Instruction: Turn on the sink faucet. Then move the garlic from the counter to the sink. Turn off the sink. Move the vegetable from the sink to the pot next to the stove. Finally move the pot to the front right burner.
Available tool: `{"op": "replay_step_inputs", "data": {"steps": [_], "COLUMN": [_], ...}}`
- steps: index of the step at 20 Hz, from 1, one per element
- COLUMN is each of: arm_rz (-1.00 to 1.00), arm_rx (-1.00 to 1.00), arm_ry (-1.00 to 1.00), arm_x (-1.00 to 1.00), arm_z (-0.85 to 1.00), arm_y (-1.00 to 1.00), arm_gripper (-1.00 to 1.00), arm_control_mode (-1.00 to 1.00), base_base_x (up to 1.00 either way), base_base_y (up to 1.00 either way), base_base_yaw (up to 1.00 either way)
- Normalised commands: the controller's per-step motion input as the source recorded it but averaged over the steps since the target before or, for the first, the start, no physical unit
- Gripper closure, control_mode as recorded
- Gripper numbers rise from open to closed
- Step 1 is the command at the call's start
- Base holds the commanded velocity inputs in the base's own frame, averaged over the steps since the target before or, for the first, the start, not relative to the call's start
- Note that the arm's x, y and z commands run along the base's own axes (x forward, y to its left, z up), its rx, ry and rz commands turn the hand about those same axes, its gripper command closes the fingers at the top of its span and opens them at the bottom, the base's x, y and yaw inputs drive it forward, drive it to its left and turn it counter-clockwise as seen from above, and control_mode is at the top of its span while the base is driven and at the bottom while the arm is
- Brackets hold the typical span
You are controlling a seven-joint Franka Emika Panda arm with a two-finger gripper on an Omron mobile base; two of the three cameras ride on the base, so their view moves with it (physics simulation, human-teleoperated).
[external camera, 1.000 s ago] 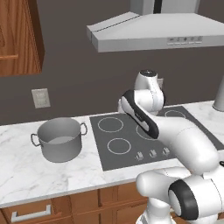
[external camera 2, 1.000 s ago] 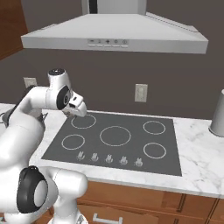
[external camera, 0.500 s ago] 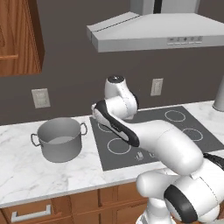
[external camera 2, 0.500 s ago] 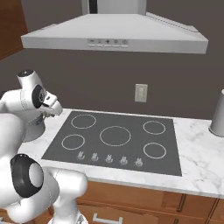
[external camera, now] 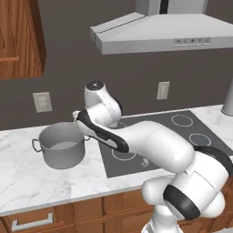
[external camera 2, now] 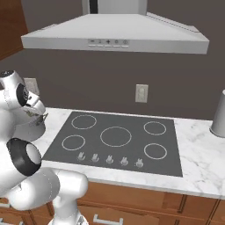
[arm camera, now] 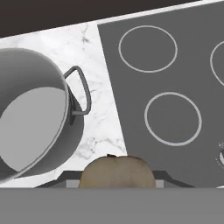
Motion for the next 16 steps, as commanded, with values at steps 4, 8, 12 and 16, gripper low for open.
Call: {"op": "replay_step_inputs", "data": {"steps": [4,8,12,16], "arm_rz": [0.0,0.0,0.0,0.0], "arm_rx": [0.0,0.0,0.0,0.0], "arm_ry": [0.0,0.0,0.0,0.01], "arm_x": [0.06,0.13,0.18,0.24], "arm_z": [0.0,0.0,-0.01,-0.11], "arm_y": [0.64,0.48,0.38,0.31], "arm_gripper": [1.0,1.0,1.0,1.0], "arm_control_mode": [-1.0,-1.0,-1.0,-1.0], "base_base_x": [0.0,0.0,0.0,0.0], "base_base_y": [0.0,0.0,0.0,0.0], "base_base_yaw": [0.0,0.0,0.0,0.0]}}
